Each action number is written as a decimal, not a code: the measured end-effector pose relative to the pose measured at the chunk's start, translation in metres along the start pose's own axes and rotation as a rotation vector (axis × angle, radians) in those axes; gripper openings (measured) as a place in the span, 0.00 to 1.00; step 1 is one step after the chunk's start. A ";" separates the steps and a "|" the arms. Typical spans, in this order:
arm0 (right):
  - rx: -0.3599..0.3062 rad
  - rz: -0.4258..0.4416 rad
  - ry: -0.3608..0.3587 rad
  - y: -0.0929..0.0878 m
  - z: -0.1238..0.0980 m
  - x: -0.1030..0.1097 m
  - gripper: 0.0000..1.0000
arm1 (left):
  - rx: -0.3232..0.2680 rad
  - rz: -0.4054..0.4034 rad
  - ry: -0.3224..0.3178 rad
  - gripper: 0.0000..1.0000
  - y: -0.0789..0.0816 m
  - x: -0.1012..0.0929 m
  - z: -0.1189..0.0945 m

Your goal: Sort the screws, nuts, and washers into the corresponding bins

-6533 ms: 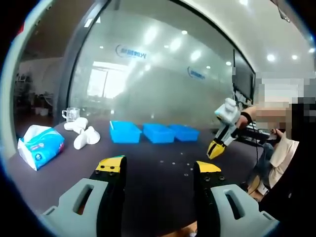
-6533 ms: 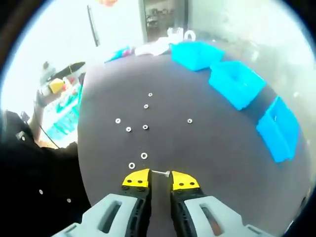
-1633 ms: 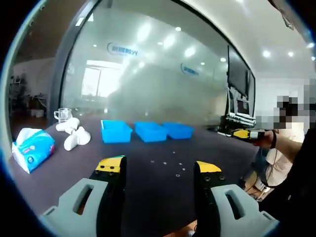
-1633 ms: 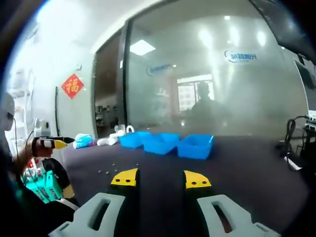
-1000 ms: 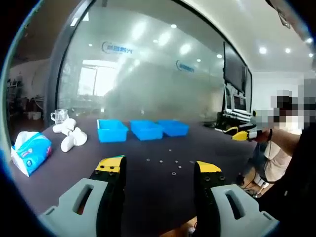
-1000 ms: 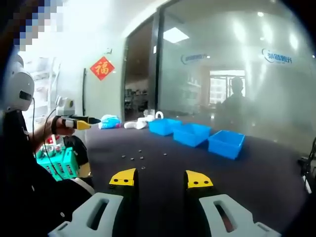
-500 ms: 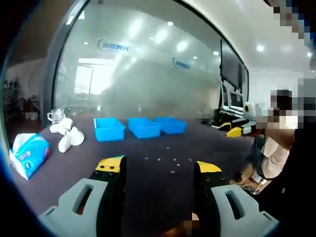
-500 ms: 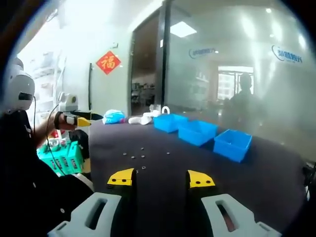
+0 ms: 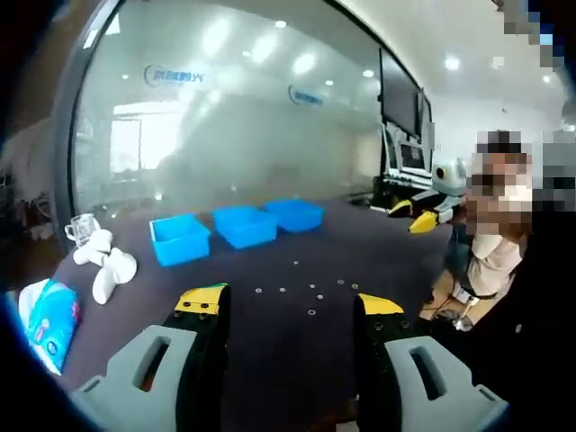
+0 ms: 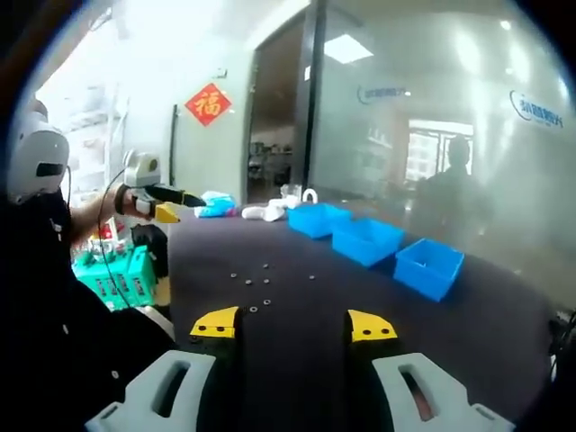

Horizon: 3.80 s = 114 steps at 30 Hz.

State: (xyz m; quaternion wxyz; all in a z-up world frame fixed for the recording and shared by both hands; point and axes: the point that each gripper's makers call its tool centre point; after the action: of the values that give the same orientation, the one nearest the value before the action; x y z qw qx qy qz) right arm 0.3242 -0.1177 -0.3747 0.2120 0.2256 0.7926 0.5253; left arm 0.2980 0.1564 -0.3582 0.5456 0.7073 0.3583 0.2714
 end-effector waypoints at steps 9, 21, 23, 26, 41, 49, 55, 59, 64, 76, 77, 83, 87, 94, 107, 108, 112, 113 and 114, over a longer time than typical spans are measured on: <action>0.036 -0.029 0.033 -0.005 0.002 0.010 0.44 | 0.123 0.062 -0.123 0.52 0.007 -0.009 0.029; 0.056 -0.036 0.046 -0.010 0.002 0.013 0.45 | 0.254 0.144 -0.180 0.52 0.011 -0.003 0.070; 0.059 -0.033 0.044 -0.010 0.001 0.012 0.45 | 0.270 0.150 -0.193 0.52 0.012 -0.004 0.075; 0.060 -0.026 0.044 -0.011 -0.001 0.011 0.46 | 0.305 0.166 -0.228 0.52 0.012 -0.007 0.082; 0.066 -0.016 0.031 -0.017 -0.007 0.005 0.46 | 0.475 0.185 -0.326 0.52 -0.011 -0.023 0.112; 0.079 -0.024 0.025 -0.021 -0.010 0.004 0.46 | 0.532 0.197 -0.363 0.51 -0.021 -0.035 0.119; 0.072 -0.018 0.023 -0.019 -0.012 0.002 0.46 | 0.576 0.225 -0.366 0.45 -0.032 -0.033 0.127; 0.074 -0.013 0.022 -0.022 -0.012 0.002 0.46 | 0.599 0.219 -0.356 0.41 -0.042 -0.024 0.134; 0.080 -0.008 0.021 -0.025 -0.014 0.002 0.46 | 0.600 0.183 -0.335 0.38 -0.051 -0.015 0.139; 0.086 -0.001 0.020 -0.027 -0.015 0.003 0.46 | 0.605 0.168 -0.327 0.28 -0.063 -0.012 0.147; 0.086 0.000 0.021 -0.027 -0.015 0.004 0.46 | 0.606 0.166 -0.326 0.27 -0.064 -0.011 0.148; 0.089 0.000 0.025 -0.028 -0.014 0.005 0.46 | 0.594 0.137 -0.307 0.23 -0.066 -0.005 0.149; 0.095 -0.004 0.025 -0.030 -0.014 0.006 0.46 | 0.588 0.135 -0.299 0.20 -0.067 -0.003 0.151; 0.095 -0.001 0.023 -0.031 -0.014 0.007 0.47 | 0.568 0.135 -0.280 0.13 -0.067 0.000 0.154; 0.091 0.001 0.026 -0.032 -0.015 0.009 0.47 | 0.542 0.117 -0.278 0.02 -0.068 -0.001 0.152; 0.090 0.001 0.026 -0.032 -0.015 0.010 0.47 | 0.537 0.113 -0.278 0.02 -0.068 -0.001 0.152; 0.085 0.005 0.023 -0.033 -0.016 0.010 0.47 | 0.506 0.088 -0.297 0.02 -0.067 -0.007 0.150; 0.084 0.006 0.020 -0.033 -0.016 0.010 0.46 | 0.498 0.080 -0.303 0.02 -0.067 -0.009 0.150; 0.080 0.008 0.018 -0.033 -0.017 0.009 0.46 | 0.485 0.071 -0.302 0.02 -0.066 -0.010 0.150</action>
State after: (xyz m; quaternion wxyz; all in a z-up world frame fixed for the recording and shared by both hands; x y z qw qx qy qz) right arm 0.3024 -0.1362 -0.4004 0.1935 0.2326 0.8140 0.4959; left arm 0.3948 0.0717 -0.4609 0.3977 0.8617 0.3025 0.0884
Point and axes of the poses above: the point that each gripper's makers call its tool centre point, and the gripper's own axes: z roughly forward along the fingers, x roughly to its left, y roughly out of its top, and after that the axes turned 3 degrees about x, right-handed
